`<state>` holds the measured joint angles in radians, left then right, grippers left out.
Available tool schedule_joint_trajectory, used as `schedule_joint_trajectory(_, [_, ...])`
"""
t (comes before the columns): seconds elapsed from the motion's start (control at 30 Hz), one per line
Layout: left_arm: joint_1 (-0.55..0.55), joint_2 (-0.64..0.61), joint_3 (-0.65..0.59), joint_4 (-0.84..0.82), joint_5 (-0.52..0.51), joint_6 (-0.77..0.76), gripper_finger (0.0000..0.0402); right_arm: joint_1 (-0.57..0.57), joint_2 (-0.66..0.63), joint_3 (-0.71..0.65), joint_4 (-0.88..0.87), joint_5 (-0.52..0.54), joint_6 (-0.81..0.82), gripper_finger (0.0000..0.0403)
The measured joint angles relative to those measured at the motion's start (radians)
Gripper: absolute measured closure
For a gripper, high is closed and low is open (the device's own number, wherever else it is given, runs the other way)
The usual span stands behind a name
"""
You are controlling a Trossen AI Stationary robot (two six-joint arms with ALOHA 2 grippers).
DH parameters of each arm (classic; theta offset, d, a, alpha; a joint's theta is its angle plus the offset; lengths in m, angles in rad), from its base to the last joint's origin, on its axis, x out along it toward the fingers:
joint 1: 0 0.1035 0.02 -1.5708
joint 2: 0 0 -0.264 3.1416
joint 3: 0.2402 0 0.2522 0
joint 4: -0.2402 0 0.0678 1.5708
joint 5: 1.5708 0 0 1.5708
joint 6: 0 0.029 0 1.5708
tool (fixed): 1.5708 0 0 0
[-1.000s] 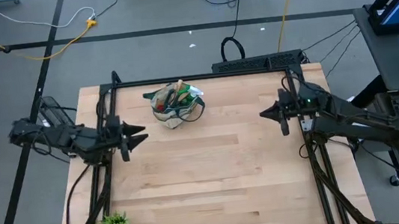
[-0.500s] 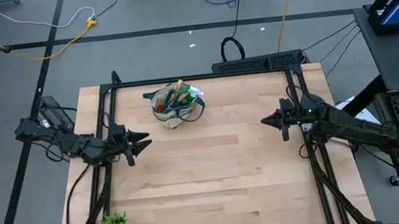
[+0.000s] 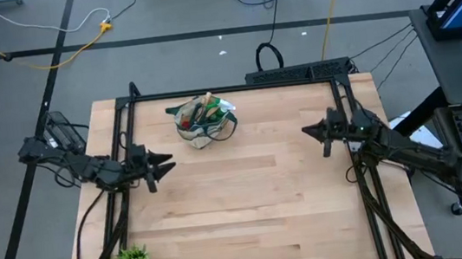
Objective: Pick & Place Garden tools in Gardening bag
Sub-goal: Return to Home Position
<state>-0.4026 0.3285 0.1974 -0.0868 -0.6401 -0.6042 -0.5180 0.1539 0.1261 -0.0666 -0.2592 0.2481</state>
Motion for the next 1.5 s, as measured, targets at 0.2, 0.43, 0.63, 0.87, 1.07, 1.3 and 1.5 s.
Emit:
schedule_joint_trajectory(0.2, [0.000, -0.025, 0.000, -0.052, -0.086, 0.043, 0.0206, -0.032, -0.022, 0.000, -0.016, 0.051, -0.002, 0.0403])
schedule_joint_trajectory(0.43, [0.000, -0.024, 0.000, -0.118, -0.120, -0.003, 0.0206, -0.031, -0.022, 0.000, -0.013, 0.056, -0.070, 0.0403])
schedule_joint_trajectory(0.63, [0.000, -0.023, 0.000, -0.067, -0.073, -0.016, 0.0206, -0.031, -0.022, 0.000, -0.012, 0.054, -0.070, 0.0403])
schedule_joint_trajectory(0.87, [0.000, -0.023, 0.000, -0.014, -0.032, -0.039, 0.0206, -0.031, -0.022, 0.000, -0.012, 0.054, 0.015, 0.0403])
schedule_joint_trajectory(1.07, [0.000, -0.022, 0.000, -0.006, -0.018, 0.058, 0.0206, -0.030, -0.022, 0.000, -0.012, 0.050, 0.062, 0.0403])
schedule_joint_trajectory(1.3, [-0.001, -0.061, 0.000, 0.092, 0.090, 0.288, 0.0206, -0.030, -0.022, 0.000, -0.012, 0.050, 0.062, 0.0403])
schedule_joint_trajectory(1.5, [-0.015, -0.111, 0.000, 0.090, 0.112, 0.432, 0.0206, -0.030, -0.022, 0.000, -0.012, 0.050, 0.055, 0.0403])
